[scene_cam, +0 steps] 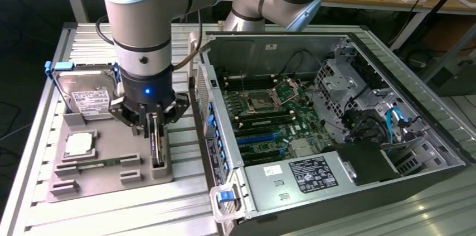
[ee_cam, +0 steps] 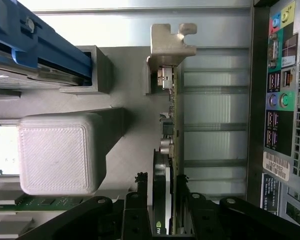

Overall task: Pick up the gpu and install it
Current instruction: 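Pick up the gpu and move the gpu toward the slot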

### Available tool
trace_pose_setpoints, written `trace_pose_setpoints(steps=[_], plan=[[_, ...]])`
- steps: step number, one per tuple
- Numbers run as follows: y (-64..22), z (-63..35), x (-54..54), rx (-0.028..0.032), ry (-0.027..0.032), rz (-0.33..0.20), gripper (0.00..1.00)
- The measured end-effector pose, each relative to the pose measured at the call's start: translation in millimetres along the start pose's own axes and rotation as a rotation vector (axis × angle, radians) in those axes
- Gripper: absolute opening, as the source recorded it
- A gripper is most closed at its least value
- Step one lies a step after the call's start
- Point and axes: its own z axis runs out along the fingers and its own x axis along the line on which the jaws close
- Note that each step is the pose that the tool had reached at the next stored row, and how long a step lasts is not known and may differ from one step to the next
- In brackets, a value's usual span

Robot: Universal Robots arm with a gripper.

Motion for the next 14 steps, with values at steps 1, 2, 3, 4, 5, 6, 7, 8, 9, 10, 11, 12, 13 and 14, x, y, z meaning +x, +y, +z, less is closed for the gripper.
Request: trace_pose_setpoints(steps=[1,2,3,4,5,6,7,8,9,10,11,12,13,14], plan=[[0.0,0.4,0.0,0.0001,0.0,0.0,0.35],[0.1,1.1,0.0,0.0,0.0,0.0,0.35],[0.1,1.5,0.0,0.0001,0.0,0.0,0.33],[0.1,1.7,0.0,0.0003,0.0003,0.0,0.33],[0.1,1.9,0.0,0.0004,0.0005,0.0,0.27],[0.0,2.1,0.1,0.0005,0.0007,0.0,0.27],[0.1,2.4,0.1,0.0003,0.0005,0.0,0.27],[0.1,2.8,0.0,0.0003,0.0004,0.0,0.27],[0.1,3.1,0.0,0.0002,0.0003,0.0,0.27],[0.2,3.4,0.0,0.0001,0.0001,0.0,0.27],[0.1,3.5,0.1,0.0003,0.0003,0.0,0.27],[0.1,3.7,0.1,0.0004,0.0004,0.0,0.27],[0.2,3.9,0.0,0.0004,0.0005,0.0,0.27],[0.2,4.2,0.0,0.0003,0.0003,0.0,0.27]])
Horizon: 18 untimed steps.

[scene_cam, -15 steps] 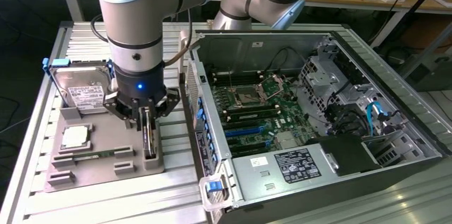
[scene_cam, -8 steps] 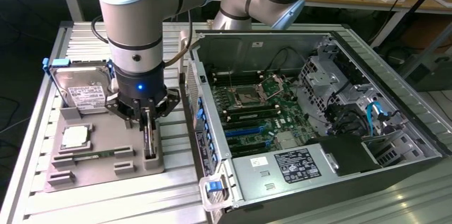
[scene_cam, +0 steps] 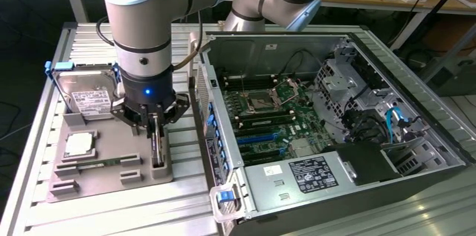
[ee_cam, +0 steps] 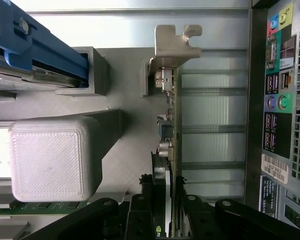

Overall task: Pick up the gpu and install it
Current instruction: 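Pick up the gpu and move the gpu toward the slot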

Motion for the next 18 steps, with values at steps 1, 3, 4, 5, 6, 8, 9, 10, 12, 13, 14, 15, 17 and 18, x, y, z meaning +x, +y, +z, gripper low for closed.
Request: trace_pose_setpoints(steps=[1,3,4,5,6,8,9,10,12,13,14,15,17,18], plan=[[0.0,0.2,0.0,-0.0001,-0.0001,0.0,0.27],[0.0,0.4,0.0,-0.0002,-0.0001,0.0,0.27],[0.0,0.4,0.0,-0.0002,-0.0001,0.0,0.27],[0.0,0.4,0.0,-0.0002,-0.0002,0.0,0.27],[0.0,-0.4,-0.1,-0.0006,-0.0007,0.0,0.27],[-0.3,-9.4,-0.1,-0.0008,-0.0011,0.0,0.27],[-0.6,-15.0,0.1,-0.0004,-0.0004,0.0,0.27],[-0.8,-20.0,0.1,-0.0004,-0.0005,0.0,0.27],[-1.1,-26.4,0.1,-0.0003,-0.0003,0.0,0.27],[-1.2,-29.0,0.1,-0.0003,-0.0003,0.0,0.27],[-1.3,-30.8,0.2,-0.0002,-0.0002,0.0,0.27],[-1.4,-33.5,0.2,-0.0002,-0.0002,0.0,0.27],[-1.6,-38.6,0.2,-0.0003,-0.0003,0.0,0.27],[-1.7,-42.0,0.2,-0.0002,-0.0002,0.0,0.27]])
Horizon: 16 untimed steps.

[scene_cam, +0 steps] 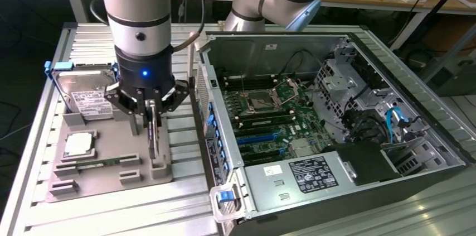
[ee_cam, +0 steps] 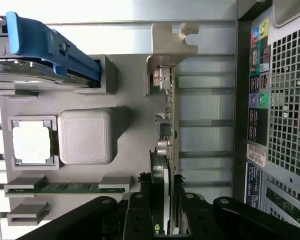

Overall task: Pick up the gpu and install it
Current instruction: 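Pick up the gpu and move the gpu toward the slot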

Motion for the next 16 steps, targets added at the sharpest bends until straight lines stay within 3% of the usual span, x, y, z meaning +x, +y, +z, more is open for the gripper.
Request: trace_pose_setpoints(steps=[16], plan=[[-1.8,-54.3,0.7,-0.0001,-0.0042,0.0,0.27]])
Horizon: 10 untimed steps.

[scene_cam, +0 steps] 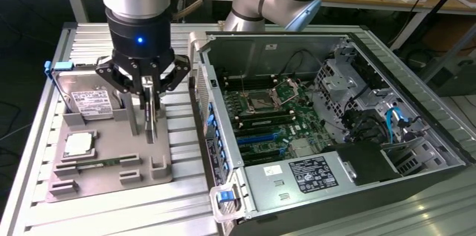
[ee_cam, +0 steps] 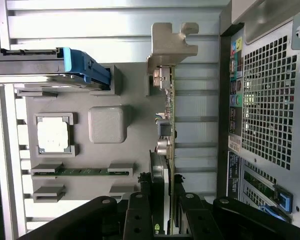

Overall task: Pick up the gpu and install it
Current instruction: 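Pick up the gpu and move the gpu toward the slot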

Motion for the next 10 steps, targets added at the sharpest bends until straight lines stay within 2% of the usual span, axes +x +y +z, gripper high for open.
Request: trace_pose_setpoints(steps=[2,7,10], plan=[[-0.2,-4.9,0.1,-0.0004,0.0001,0.0,0.27],[-0.3,-17.0,0.1,-0.0064,0.0001,0.0,0.27],[0.5,-24.1,0.1,-0.0072,-0.0001,0.0,0.27]])
